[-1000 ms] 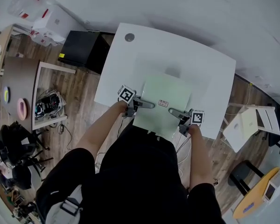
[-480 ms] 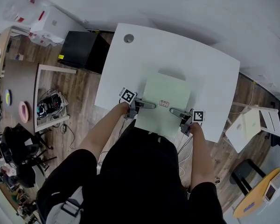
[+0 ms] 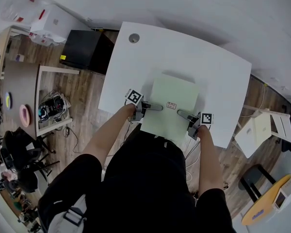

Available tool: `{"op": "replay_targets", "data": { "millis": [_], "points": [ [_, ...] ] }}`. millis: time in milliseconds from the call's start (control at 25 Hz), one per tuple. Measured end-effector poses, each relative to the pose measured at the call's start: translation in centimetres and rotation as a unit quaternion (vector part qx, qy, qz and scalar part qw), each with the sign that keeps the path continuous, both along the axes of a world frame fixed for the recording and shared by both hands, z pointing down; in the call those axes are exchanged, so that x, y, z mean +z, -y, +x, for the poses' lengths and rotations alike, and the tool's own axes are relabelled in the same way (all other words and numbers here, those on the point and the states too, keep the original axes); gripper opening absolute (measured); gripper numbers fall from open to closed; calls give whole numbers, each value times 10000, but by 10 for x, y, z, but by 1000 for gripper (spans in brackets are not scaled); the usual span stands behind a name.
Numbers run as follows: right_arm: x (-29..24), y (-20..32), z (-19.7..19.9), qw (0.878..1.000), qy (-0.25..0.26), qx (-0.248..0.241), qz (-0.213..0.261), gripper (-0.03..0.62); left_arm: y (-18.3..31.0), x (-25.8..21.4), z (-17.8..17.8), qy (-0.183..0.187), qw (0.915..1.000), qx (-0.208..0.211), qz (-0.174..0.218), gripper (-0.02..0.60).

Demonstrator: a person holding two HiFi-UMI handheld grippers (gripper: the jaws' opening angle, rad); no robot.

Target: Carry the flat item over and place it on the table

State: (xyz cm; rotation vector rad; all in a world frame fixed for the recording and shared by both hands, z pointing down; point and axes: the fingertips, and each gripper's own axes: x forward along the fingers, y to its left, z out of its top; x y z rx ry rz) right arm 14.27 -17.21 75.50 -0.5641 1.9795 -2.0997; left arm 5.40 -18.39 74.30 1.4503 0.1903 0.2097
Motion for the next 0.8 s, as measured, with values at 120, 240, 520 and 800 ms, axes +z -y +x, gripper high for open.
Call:
{"op": "replay_targets", "data": {
  "millis": [120, 240, 520, 800],
  "points": [
    [-1, 1, 0, 9999, 65, 32, -80, 302, 3, 3, 0, 18, 9999, 43, 105, 302],
    [-1, 2, 1, 9999, 75, 26, -153, 302, 3, 2, 1, -7, 10000, 36, 73, 302],
    [-1, 0, 1, 9995, -19, -136, -275, 304, 2, 0, 0, -26, 10000, -16, -32, 304],
    [2, -2, 15, 9993, -202, -129, -294, 304, 6, 8, -1, 71, 9998, -44, 156, 304]
  ]
}}
